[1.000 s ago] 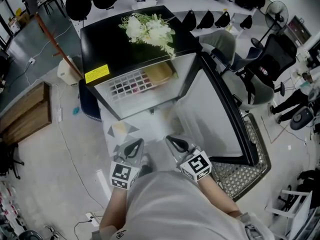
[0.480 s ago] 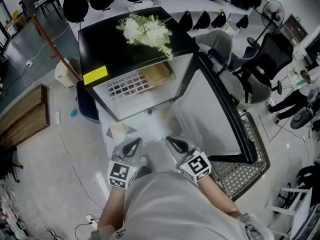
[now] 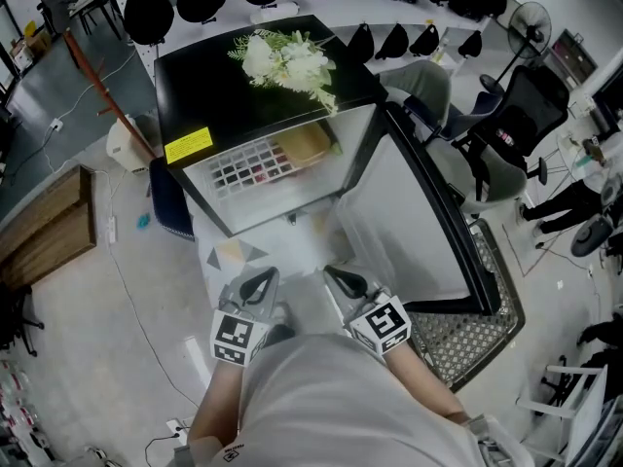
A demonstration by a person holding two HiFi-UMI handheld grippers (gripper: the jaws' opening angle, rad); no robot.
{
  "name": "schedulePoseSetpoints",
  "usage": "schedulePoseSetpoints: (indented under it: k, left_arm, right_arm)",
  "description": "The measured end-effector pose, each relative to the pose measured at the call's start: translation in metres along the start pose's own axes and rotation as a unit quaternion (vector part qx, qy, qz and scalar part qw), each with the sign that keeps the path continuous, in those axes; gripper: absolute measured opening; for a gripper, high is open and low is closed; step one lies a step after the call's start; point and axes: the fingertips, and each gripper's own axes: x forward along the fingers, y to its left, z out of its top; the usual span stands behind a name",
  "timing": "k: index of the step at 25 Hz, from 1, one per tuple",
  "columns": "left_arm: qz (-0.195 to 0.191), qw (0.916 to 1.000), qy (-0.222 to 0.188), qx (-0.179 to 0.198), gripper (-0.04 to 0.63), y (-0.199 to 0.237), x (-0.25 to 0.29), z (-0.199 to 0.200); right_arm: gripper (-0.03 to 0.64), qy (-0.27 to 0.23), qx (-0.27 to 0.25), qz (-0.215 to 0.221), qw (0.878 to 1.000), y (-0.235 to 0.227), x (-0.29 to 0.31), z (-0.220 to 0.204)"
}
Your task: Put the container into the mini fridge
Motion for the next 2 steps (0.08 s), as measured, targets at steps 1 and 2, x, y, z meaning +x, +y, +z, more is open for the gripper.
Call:
schedulePoseSetpoints:
  k: [1, 2]
  left_arm:
    - [0.000, 1.0000, 0.001, 0.001, 0.009, 0.0007, -0.0005, -0.0006]
    - [0.000, 1.0000, 0.002, 0.001, 0.009, 0.0013, -0.0010, -0.0013]
  right_arm:
    - [0.003, 0.000, 0.000, -0.001, 1.000, 0.0005, 0.0002, -0.0003]
    - [0.003, 0.001, 0.000, -0.001, 1.000, 0.0011, 0.0004, -0.0006]
